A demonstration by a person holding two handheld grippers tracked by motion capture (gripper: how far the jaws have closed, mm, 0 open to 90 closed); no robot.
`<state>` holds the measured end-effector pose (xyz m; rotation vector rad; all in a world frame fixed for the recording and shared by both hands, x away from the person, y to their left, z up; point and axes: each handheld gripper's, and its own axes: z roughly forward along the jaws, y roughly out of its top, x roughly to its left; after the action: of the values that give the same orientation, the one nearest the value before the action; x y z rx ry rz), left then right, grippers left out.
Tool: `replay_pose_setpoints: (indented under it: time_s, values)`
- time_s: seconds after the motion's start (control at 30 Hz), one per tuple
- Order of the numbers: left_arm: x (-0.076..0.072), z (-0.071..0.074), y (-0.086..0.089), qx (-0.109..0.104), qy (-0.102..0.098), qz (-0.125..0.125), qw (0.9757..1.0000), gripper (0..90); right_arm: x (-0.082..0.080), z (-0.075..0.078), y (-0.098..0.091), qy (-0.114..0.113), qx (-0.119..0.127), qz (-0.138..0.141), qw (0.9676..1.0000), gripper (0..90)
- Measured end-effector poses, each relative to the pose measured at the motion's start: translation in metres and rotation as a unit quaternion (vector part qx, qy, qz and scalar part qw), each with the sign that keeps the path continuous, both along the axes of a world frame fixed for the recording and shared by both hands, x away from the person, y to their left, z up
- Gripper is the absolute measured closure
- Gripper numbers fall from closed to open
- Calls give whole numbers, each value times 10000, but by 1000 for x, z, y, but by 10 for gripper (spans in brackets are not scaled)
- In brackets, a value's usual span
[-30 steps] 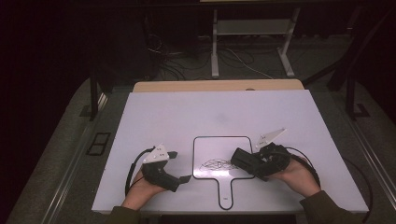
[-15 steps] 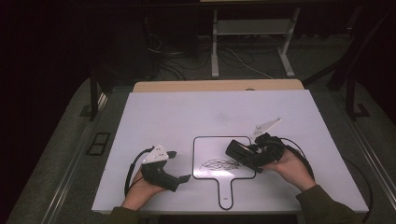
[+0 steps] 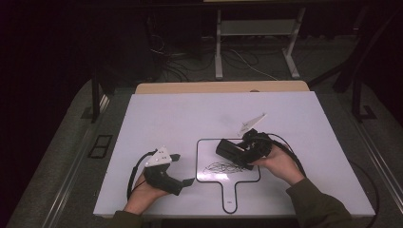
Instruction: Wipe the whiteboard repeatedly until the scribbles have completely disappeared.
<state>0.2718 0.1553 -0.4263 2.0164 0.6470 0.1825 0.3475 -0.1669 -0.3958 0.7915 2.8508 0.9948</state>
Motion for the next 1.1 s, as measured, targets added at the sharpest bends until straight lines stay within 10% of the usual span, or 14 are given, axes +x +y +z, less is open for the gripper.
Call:
replay_pose_setpoints:
  time_s: [0.4, 1.1]
  values:
    - [1, -2, 2, 21, 29, 14, 10000, 0, 3, -17, 37, 1, -319, 339, 9989, 388]
    - [2, -5, 4, 153, -46, 6, 9999, 0, -7, -32, 50, -306, -604, 606, 9959, 387]
